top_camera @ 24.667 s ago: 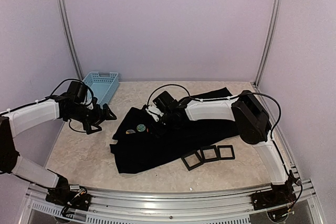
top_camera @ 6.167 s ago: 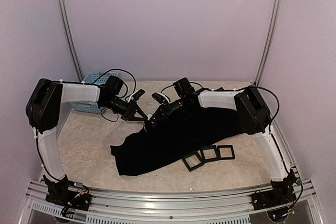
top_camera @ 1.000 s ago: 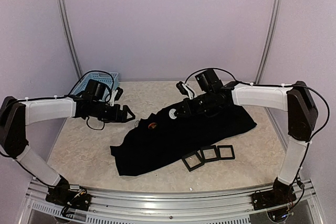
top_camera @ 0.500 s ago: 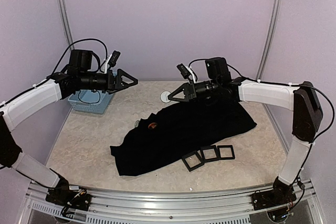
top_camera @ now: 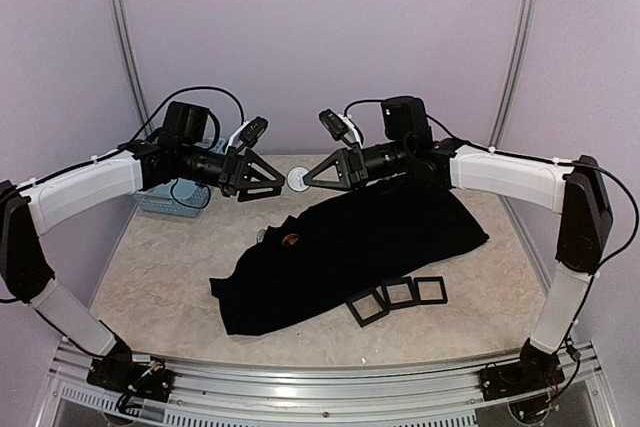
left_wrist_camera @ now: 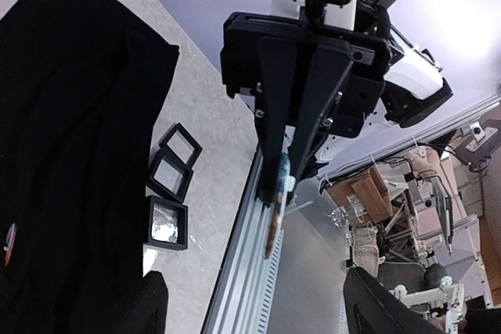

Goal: Remove the brooch from the garment
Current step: Remove the brooch from the center of the board, then pass from the right arm to the left

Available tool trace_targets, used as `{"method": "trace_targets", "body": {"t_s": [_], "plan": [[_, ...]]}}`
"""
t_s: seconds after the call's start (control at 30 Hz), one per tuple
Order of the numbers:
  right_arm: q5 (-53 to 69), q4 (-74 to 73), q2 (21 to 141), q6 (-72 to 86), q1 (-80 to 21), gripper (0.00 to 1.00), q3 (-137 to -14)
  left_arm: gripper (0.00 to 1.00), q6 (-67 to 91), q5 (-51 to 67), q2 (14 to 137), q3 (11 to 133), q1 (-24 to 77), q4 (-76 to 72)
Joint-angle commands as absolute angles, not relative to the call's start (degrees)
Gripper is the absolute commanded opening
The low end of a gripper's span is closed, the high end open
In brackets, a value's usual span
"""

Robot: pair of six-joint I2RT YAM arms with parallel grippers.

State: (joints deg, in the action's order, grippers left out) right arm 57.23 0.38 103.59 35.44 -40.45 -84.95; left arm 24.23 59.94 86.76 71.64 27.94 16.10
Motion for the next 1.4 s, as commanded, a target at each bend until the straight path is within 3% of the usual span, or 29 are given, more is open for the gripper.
{"method": "trace_targets", "body": {"t_s": [0.0, 0.23, 0.6, 0.97, 1.13, 1.3, 1.37], "plan": [[60.2, 0.6, 105.1, 36.0, -41.3, 0.0, -86.4, 0.68, 24.8, 62.8, 88.3, 73.8, 28.7, 17.1], [60.5, 0.4, 105.2, 35.6, -42.0, 0.0, -86.3, 0.46, 25.2, 63.1, 88.9, 74.1, 29.0, 17.1], [60.8, -4.0, 105.8, 34.0, -42.4, 0.0, -87.9, 0.29, 25.3, 63.1, 90.4, 75.4, 30.1, 17.1], [60.1, -5.8, 105.8, 32.9, -42.8, 0.0, -88.4, 0.0, 25.3, 62.8, 89.9, 74.6, 30.3, 16.9], [58.5, -5.7, 104.9, 32.7, -42.8, 0.0, -88.4, 0.0, 25.3, 62.3, 89.5, 74.2, 30.5, 16.8], [55.2, -4.2, 102.7, 32.8, -42.8, 0.36, -86.7, 0.0, 28.2, 60.5, 88.2, 72.4, 29.4, 13.4], [53.6, -2.4, 101.2, 33.4, -42.8, 0.43, -84.8, 0.0, 30.2, 60.3, 87.2, 71.3, 28.4, 11.0]]}}
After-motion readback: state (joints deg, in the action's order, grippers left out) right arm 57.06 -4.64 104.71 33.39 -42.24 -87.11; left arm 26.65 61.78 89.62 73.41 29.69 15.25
